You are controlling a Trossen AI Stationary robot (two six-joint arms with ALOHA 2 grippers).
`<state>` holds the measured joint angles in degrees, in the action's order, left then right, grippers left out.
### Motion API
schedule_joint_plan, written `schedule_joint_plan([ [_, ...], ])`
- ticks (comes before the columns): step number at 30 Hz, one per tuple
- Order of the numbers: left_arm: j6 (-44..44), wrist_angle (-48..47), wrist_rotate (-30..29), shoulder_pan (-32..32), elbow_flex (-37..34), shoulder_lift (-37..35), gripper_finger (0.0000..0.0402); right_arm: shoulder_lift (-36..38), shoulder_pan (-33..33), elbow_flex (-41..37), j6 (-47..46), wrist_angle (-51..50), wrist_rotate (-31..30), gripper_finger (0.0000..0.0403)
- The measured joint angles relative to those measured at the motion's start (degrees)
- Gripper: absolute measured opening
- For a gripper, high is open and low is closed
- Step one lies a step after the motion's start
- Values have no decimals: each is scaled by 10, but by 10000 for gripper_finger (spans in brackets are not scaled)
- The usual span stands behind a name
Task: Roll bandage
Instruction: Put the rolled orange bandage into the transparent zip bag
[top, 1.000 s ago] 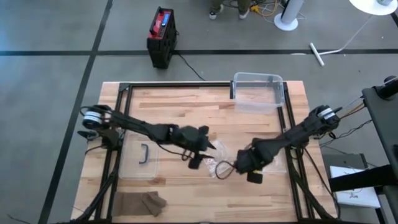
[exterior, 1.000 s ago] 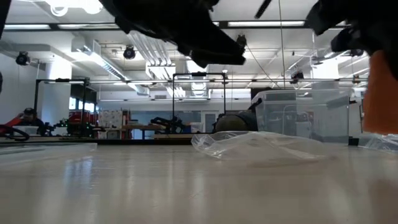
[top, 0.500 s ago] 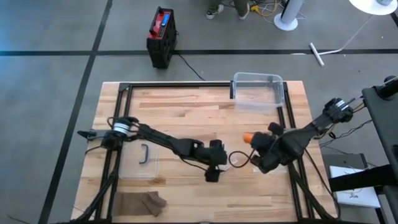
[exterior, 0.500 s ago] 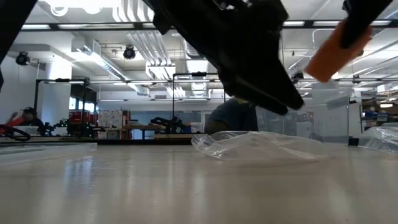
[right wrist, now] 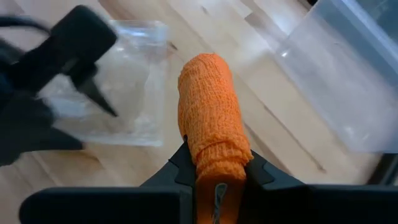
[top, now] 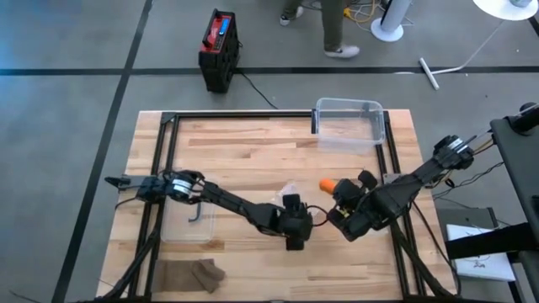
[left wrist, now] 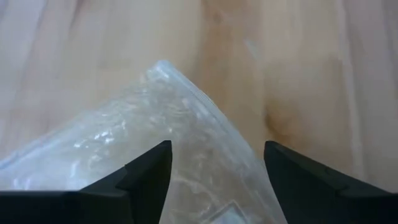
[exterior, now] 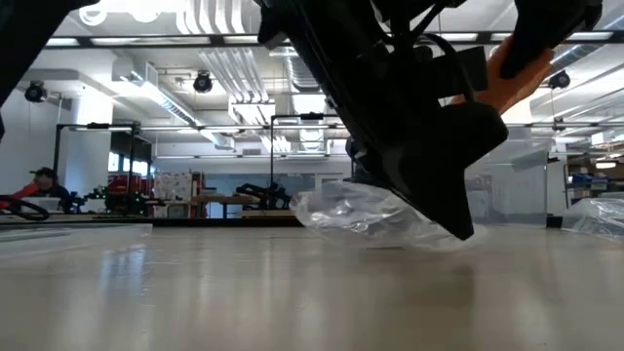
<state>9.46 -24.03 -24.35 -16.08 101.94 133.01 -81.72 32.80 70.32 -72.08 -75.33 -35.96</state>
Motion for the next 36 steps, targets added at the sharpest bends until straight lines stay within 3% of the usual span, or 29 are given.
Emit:
schedule_joint_plan([
  [10,25,7,-8,9,-8,-2,224,-40,1,0,-30,28,19,46],
  [19,33,33,-62,29,-32,0,219,-52,7,0,-51,42,19,46],
  [22,33,36,-65,33,-36,-1,176,-51,12,0,-50,42,19,46],
  [27,32,8,-68,37,-42,-2,31,-51,25,0,-49,43,13,46],
  [28,36,1,-71,39,-42,-4,17,-51,30,0,-45,45,13,46],
  [32,59,-36,-70,45,-42,-24,11,-58,62,-3,-4,78,15,46],
  [36,90,-41,-33,54,-46,-69,3,-82,101,-4,-12,91,22,46],
])
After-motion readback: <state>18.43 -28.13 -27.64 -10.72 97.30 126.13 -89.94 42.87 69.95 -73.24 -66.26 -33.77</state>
